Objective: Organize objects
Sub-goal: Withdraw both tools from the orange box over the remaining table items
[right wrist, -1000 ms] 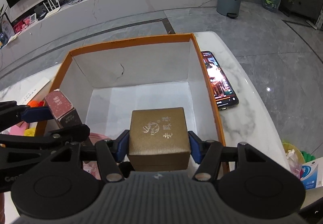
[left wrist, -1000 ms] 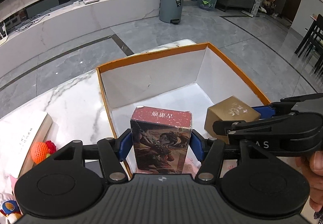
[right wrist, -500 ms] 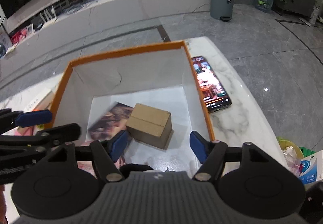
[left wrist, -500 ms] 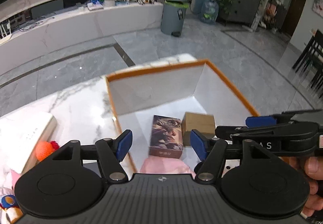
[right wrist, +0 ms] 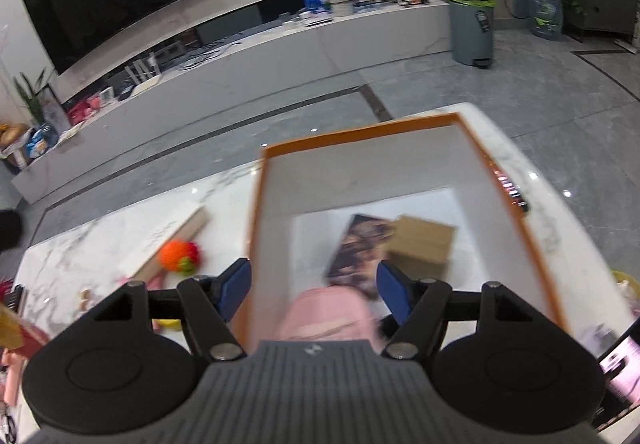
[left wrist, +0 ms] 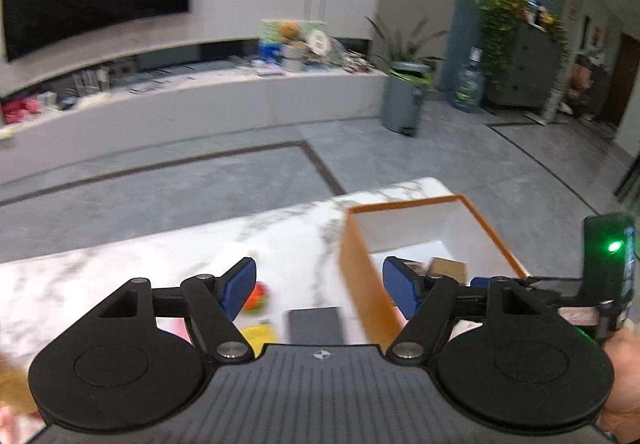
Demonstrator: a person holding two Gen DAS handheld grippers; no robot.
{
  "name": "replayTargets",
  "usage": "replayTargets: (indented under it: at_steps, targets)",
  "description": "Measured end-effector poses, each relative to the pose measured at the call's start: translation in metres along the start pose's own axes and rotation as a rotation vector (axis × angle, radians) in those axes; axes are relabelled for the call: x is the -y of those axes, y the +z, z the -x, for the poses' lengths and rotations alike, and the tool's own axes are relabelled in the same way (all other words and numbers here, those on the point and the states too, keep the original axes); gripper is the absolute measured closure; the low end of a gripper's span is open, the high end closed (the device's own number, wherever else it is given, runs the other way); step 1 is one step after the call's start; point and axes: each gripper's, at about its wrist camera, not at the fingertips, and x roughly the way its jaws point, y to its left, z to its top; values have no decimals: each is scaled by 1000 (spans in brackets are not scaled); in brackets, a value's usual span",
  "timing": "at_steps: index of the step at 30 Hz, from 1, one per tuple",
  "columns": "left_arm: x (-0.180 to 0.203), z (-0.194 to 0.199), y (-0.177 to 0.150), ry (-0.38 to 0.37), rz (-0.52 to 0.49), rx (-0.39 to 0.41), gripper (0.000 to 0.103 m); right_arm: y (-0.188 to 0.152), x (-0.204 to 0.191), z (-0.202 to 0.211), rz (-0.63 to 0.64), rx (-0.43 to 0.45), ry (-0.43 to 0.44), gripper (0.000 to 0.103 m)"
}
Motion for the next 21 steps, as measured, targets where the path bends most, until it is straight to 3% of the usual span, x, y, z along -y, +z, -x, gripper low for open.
replayTargets:
  at_steps: [2,9,12,17,21]
  targets:
    - [-8,26,2,19,11,21,19,-6,-15,1,12,-3,22,31]
    - [-32,92,12,-19,92,78,17,-38,-62,-9,54,-42,60,31]
    - [-34,109,13,-8,61,115,15,-50,-74,-13,80,-25,37,22]
    - [-48,106,3,-26,56,137,14,-53,-86,-13,127,-4,6,24]
    - [-80,92,-1,-24,155,110,18,-54,-92,-18,134,-14,3,24]
